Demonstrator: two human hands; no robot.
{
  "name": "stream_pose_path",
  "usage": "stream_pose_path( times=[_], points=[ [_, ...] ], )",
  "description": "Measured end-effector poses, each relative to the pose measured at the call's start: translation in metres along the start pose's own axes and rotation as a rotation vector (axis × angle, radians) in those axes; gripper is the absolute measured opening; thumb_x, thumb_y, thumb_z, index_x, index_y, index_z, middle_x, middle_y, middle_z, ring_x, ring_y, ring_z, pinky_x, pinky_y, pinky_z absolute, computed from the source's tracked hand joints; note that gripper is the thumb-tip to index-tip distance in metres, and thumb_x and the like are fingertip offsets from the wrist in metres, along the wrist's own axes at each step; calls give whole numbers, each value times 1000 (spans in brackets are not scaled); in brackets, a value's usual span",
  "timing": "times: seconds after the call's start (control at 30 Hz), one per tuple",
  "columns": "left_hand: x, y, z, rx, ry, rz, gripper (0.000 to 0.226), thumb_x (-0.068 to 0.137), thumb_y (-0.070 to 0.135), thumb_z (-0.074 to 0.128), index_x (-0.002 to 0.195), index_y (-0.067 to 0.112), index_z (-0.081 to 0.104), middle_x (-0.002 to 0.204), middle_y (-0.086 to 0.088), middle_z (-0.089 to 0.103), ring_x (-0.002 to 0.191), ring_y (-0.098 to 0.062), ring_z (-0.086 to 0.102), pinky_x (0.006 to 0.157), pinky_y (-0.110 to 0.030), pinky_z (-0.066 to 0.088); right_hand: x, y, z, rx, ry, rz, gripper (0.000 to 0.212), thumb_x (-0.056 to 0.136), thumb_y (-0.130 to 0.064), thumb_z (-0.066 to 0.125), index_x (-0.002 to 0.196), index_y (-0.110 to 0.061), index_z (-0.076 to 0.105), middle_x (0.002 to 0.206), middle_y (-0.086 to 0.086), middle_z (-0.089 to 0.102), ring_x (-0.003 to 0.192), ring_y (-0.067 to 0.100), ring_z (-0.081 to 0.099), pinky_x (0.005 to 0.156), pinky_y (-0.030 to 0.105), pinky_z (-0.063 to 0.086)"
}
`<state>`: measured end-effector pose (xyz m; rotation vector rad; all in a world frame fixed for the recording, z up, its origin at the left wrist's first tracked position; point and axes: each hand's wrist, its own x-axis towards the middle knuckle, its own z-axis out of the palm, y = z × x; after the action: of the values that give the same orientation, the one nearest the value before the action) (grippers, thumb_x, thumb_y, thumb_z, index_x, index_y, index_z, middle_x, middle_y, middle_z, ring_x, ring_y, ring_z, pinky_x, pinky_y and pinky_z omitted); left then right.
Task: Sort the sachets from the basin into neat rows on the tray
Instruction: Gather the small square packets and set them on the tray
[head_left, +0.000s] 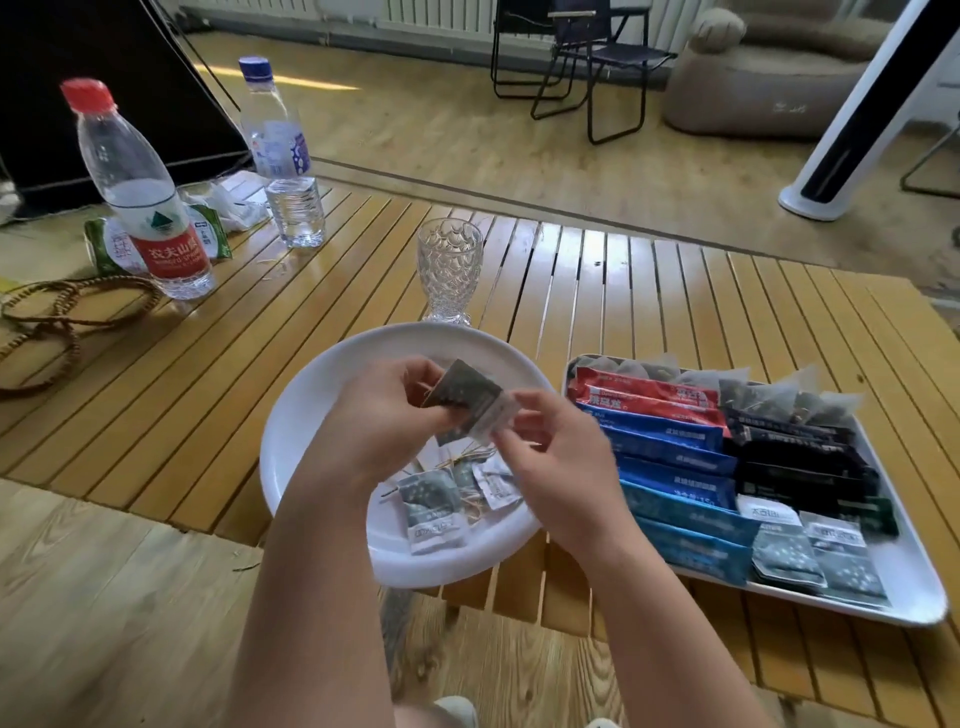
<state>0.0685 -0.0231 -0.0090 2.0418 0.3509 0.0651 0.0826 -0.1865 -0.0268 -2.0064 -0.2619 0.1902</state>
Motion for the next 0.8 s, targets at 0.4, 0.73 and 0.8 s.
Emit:
stream_pose_path(
  times=[0.4,0.73,0.8],
  points=[
    [-8,53,71,-373,-89,197,7,89,23,64,91,28,68,85,7,74,87,-8,70,69,-20,56,-6,9,-67,627,138,251,23,87,-32,62,102,-15,66,93,2,74,85,13,71,72,22,57],
    [-17,87,141,-685,-47,105,18,83,15,71,101,18,68,91,2,75,90,-11,71,71,-17,55,-18,32,-114,987,244,158,32,67,-21,71,98,-12,69,94,7,75,91,16,72,74,21,56],
    [-20,91,150,-688,-87,127,24,82,13,71,105,16,68,94,3,76,91,-9,71,71,-15,54,-19,37,-124,983,276,145,28,69,-24,70,95,-13,71,93,6,75,91,15,72,71,19,55]
  ],
)
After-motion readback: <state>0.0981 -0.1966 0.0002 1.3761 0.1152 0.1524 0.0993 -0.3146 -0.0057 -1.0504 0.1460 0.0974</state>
